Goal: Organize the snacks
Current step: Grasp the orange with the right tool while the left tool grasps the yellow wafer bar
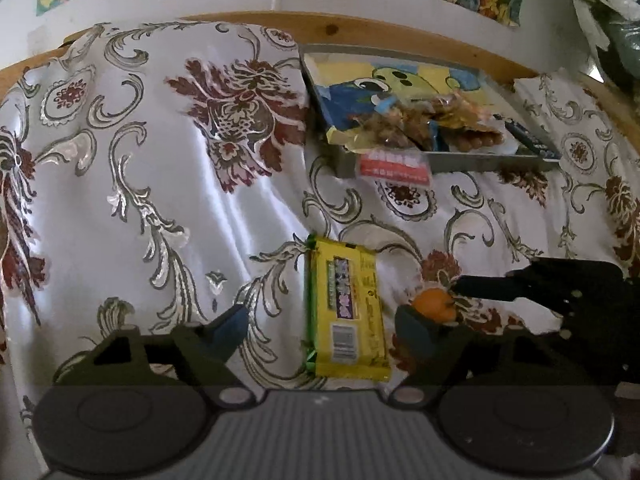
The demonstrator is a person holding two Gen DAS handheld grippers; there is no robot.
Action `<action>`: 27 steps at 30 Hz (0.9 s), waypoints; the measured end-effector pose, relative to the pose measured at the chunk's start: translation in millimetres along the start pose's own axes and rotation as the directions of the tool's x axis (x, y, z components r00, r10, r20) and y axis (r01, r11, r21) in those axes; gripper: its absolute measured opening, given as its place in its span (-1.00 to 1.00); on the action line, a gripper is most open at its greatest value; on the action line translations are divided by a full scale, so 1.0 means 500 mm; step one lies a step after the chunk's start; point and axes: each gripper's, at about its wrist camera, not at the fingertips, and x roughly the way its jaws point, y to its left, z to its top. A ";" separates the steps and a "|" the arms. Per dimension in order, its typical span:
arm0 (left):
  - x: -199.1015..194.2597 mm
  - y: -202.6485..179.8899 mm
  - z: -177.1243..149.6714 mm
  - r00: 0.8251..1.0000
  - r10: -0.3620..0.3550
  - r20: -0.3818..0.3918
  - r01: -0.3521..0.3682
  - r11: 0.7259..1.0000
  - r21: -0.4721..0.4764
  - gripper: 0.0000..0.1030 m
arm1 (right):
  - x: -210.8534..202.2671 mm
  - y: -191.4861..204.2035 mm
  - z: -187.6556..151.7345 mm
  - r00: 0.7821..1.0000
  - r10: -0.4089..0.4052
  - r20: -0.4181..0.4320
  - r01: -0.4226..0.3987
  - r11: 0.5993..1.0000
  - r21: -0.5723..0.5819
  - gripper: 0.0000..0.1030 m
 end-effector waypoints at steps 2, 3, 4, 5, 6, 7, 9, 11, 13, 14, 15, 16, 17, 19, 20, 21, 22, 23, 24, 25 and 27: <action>0.006 0.000 0.001 1.000 -0.002 -0.015 0.001 1.000 -0.005 0.61 | 0.001 -0.006 -0.003 1.000 0.022 0.005 -0.022 1.000 0.010 -0.17; 0.009 0.001 0.001 1.000 -0.005 -0.022 0.005 1.000 -0.008 0.61 | -0.001 -0.008 -0.006 0.999 0.032 0.007 -0.032 0.999 0.008 -0.25; 0.012 0.001 0.002 1.000 -0.008 -0.027 0.008 1.000 -0.012 0.61 | -0.005 -0.010 -0.010 0.999 0.038 0.008 -0.038 0.999 0.004 -0.26; 0.015 0.001 0.002 0.999 -0.011 -0.031 0.011 1.000 -0.016 0.61 | -0.010 -0.012 -0.013 0.999 0.043 0.011 -0.043 0.999 0.002 -0.26; 0.018 -0.001 0.003 0.999 -0.017 -0.036 0.016 1.000 -0.019 0.61 | -0.016 -0.015 -0.017 0.999 0.050 0.012 -0.050 0.999 0.000 -0.26; 0.023 -0.003 0.004 0.999 -0.022 -0.045 0.022 1.000 -0.019 0.63 | -0.023 -0.018 -0.020 0.998 0.056 0.015 -0.056 0.998 0.000 -0.26; 0.036 -0.010 0.006 0.997 -0.026 -0.066 0.026 1.000 -0.006 0.67 | -0.033 -0.025 -0.026 0.998 0.066 0.024 -0.066 0.998 0.005 -0.26; 0.049 -0.021 0.007 0.996 -0.011 -0.089 0.014 1.000 0.028 0.67 | -0.037 -0.033 -0.029 0.997 0.073 0.033 -0.073 0.997 0.024 -0.26; 0.061 -0.029 0.006 0.994 0.009 -0.109 -0.003 0.999 0.050 0.58 | -0.039 -0.042 -0.034 0.996 0.079 0.042 -0.081 0.995 0.055 -0.26; 0.065 -0.031 0.007 0.993 0.013 -0.120 -0.007 0.998 0.056 0.52 | -0.040 -0.045 -0.036 0.995 0.085 0.048 -0.088 0.994 0.066 -0.26; 0.068 -0.033 0.007 0.992 0.020 -0.126 -0.012 0.998 0.060 0.48 | -0.040 -0.047 -0.039 0.995 0.089 0.055 -0.093 0.993 0.072 -0.26; 0.070 -0.034 0.008 0.991 0.029 -0.132 -0.021 0.998 0.065 0.40 | -0.041 -0.047 -0.041 0.994 0.092 0.060 -0.097 0.992 0.077 -0.26; 0.073 -0.035 0.009 0.990 0.037 -0.138 -0.027 0.997 0.073 0.30 | -0.042 -0.049 -0.042 0.993 0.096 0.065 -0.101 0.991 0.082 -0.26; 0.078 -0.036 0.011 0.987 0.044 -0.156 -0.031 0.996 0.086 0.18 | -0.043 -0.053 -0.045 0.992 0.106 0.073 -0.112 0.989 0.096 -0.26; 0.079 -0.039 0.012 0.985 0.051 -0.164 -0.036 0.995 0.094 0.11 | -0.043 -0.055 -0.046 0.991 0.109 0.075 -0.117 0.988 0.101 -0.26; 0.080 -0.042 0.013 0.984 0.057 -0.169 -0.039 0.994 0.104 0.05 | -0.044 -0.057 -0.046 0.991 0.113 0.077 -0.121 0.987 0.106 -0.26; 0.082 -0.045 0.015 0.983 0.066 -0.173 -0.046 0.992 0.115 0.02 | -0.044 -0.059 -0.046 0.990 0.117 0.079 -0.126 0.986 0.111 -0.26; 0.082 -0.048 0.016 0.982 0.072 -0.177 -0.051 0.991 0.121 0.00 | -0.046 -0.061 -0.047 0.989 0.120 0.081 -0.129 0.985 0.116 -0.26; 0.081 -0.048 0.018 0.981 0.074 -0.181 -0.053 0.991 0.120 -0.01 | -0.047 -0.063 -0.048 0.989 0.122 0.082 -0.131 0.984 0.120 -0.26; 0.080 -0.048 0.020 0.980 0.074 -0.185 -0.054 0.992 0.113 -0.03 | -0.047 -0.064 -0.048 0.989 0.124 0.080 -0.133 0.984 0.121 -0.27; 0.078 -0.046 0.024 0.978 0.070 -0.197 -0.052 0.994 0.097 -0.03 | -0.046 -0.065 -0.049 0.988 0.135 0.074 -0.143 0.983 0.118 -0.26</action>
